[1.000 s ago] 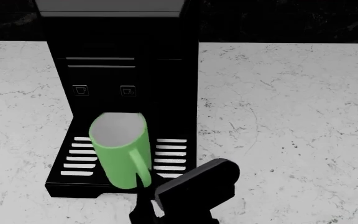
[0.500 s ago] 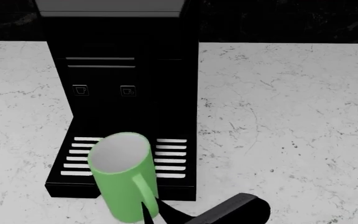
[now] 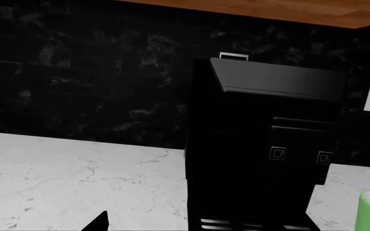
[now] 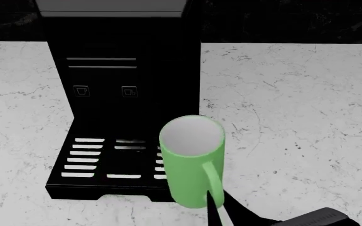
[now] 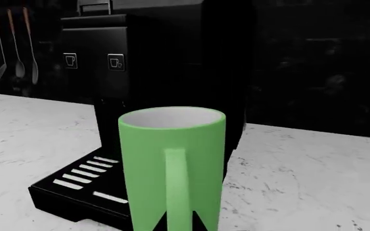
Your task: Pick the mug from under the coffee machine dispenser and place it on the counter.
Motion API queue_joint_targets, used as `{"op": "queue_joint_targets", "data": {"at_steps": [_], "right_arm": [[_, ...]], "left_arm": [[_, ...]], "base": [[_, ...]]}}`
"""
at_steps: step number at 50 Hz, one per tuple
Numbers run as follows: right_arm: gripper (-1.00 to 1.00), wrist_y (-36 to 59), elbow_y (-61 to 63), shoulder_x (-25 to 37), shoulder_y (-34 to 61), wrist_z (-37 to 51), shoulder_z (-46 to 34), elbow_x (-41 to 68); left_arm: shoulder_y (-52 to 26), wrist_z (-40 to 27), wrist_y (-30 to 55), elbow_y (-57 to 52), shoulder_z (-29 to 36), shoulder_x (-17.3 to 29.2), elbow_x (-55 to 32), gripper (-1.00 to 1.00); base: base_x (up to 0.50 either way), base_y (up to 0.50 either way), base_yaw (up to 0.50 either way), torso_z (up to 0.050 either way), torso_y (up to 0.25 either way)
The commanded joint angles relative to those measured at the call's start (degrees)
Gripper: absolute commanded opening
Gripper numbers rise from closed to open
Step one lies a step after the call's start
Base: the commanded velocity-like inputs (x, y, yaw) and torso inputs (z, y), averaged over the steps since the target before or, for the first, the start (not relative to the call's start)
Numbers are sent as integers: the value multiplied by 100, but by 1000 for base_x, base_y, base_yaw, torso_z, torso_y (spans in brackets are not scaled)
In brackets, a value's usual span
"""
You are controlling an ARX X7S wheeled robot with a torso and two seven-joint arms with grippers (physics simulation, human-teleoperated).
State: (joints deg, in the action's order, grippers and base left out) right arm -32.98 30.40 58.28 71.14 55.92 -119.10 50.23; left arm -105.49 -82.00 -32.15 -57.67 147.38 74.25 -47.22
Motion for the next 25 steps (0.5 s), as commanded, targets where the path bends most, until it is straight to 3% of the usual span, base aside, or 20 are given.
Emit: {"op": "queue_joint_targets", "data": {"at_steps": [1,25], "right_arm": [[-100,-291,-214,417,-82,157,168,-99],[-100,-860,-1339,494,-625,506,380,240]], "left_arm": [[70,-14,12,6,-22,2,42,100],[177,12,9,48,-77,30,48,100]], "base": [[0,0,0,0,0],[0,0,0,0,0]]}}
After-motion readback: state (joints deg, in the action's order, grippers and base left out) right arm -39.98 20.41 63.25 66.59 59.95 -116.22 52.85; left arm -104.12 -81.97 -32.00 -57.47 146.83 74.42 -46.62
